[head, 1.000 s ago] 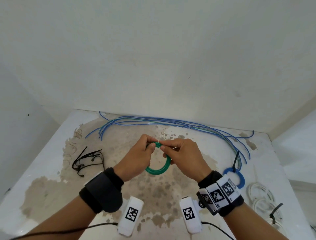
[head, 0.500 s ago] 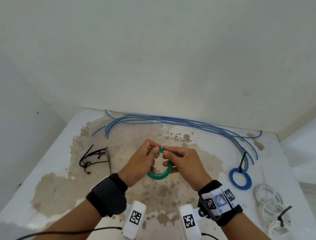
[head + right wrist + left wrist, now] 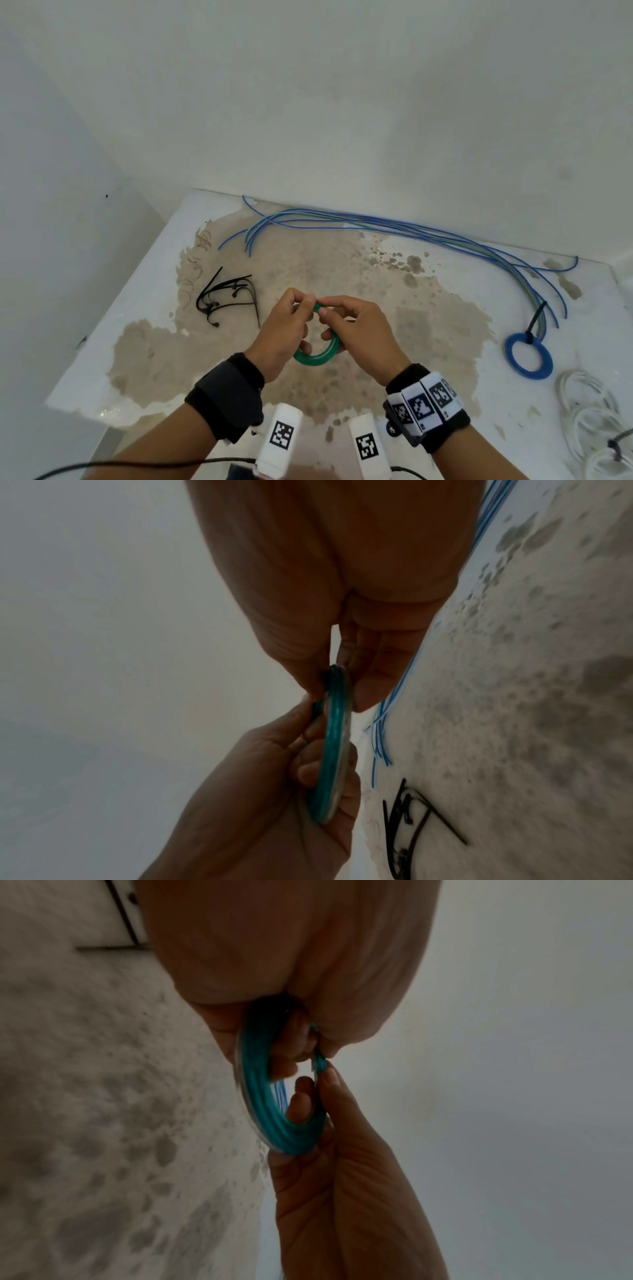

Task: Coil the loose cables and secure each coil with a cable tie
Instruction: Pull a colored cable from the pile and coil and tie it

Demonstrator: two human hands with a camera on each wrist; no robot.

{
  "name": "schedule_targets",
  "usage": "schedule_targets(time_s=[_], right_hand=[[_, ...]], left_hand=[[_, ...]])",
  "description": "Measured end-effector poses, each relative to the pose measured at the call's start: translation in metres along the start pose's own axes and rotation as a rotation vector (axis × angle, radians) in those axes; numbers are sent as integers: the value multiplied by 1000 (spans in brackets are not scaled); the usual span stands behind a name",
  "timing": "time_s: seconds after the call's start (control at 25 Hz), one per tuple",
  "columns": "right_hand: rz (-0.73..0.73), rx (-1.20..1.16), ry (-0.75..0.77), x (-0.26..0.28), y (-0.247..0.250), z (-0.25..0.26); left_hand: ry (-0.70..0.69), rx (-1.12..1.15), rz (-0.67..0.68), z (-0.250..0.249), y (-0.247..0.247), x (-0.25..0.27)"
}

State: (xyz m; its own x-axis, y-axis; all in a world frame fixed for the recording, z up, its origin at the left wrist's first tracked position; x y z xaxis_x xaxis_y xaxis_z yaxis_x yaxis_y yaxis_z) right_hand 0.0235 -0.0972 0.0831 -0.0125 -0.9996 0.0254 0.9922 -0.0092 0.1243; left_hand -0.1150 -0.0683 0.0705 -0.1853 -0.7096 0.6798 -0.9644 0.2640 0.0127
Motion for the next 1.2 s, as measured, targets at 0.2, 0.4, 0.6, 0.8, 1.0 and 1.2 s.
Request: schedule_targets(time_s=[0.2,0.4,0.6,0.8,1.0,1.2], right_hand=[[116,48,-128,-38,-82,-37],[232,496,-108,-79,-137,-115],[305,755,4,-131,-162,-132],[439,856,101,-157,-166,-141],[727,1084,200,-170,-167,-135],[815,1138,294,-171,-165,-134]], left_hand=[[81,57,-75,27,95,-24],[136,113,-152,45,195,-49],[190,147,-119,50,232,-77],[223,131,-95,54,240,-89],[254,196,-65,50,237,-93],[226,154,-82,45,229,-92]])
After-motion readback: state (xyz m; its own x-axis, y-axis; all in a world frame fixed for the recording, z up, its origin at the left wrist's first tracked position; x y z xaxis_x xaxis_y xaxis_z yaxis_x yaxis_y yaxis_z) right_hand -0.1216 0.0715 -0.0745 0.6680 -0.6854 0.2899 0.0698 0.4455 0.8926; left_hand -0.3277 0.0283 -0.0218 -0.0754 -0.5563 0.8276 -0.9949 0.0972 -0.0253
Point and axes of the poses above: each hand's wrist, its own x-axis away from the middle knuckle, its own y-axis out of the back of the hand, z = x × y, the point moved 6 cm from there along -x, towards the middle knuckle, and after that the axes turned 15 degrees about y, right-handed, at the moved point
